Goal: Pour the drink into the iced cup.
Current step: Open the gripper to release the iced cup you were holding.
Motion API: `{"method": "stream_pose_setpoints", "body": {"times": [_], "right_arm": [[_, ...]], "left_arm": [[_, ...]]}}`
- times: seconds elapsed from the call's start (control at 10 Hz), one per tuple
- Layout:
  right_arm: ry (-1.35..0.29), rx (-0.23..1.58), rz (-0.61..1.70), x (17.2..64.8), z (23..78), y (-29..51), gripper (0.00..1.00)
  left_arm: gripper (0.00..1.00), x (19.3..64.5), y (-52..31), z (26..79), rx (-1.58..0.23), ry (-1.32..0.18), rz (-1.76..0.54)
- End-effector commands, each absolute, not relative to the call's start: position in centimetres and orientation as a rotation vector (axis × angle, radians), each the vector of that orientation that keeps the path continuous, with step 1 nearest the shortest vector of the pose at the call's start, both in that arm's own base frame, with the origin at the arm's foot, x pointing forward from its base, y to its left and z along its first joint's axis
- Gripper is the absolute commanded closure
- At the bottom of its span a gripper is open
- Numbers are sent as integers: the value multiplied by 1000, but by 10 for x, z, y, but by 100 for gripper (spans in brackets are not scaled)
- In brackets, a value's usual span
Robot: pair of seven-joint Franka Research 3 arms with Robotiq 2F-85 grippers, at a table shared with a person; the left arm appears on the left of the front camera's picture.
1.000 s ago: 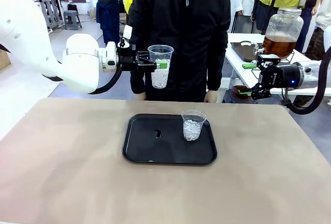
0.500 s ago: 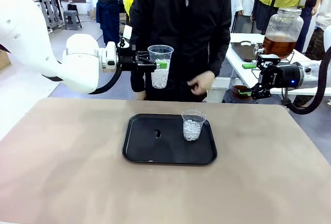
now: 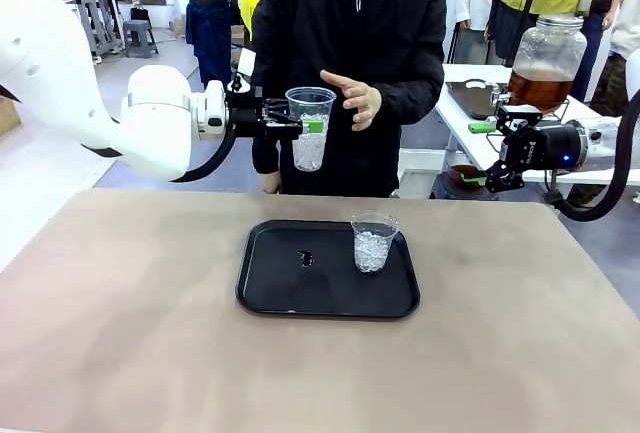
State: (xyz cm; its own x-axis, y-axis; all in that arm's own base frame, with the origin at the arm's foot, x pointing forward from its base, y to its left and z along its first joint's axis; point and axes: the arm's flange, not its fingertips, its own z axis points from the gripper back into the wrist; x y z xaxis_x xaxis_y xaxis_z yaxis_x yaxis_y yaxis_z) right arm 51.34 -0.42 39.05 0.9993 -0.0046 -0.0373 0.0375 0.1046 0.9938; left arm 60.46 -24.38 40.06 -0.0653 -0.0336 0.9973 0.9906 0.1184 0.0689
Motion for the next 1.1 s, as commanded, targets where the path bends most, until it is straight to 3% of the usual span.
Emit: {"method": "stream_pose_setpoints", "body": {"times": [0.0, 1.0], "right_arm": [[23, 1465, -32, 513, 392, -4, 0], [23, 1465, -32, 513, 392, -4, 0]], "left_arm": [[22, 601, -243, 405, -1063, -1303, -1189], [22, 601, -243, 405, -1063, -1303, -1189]]}}
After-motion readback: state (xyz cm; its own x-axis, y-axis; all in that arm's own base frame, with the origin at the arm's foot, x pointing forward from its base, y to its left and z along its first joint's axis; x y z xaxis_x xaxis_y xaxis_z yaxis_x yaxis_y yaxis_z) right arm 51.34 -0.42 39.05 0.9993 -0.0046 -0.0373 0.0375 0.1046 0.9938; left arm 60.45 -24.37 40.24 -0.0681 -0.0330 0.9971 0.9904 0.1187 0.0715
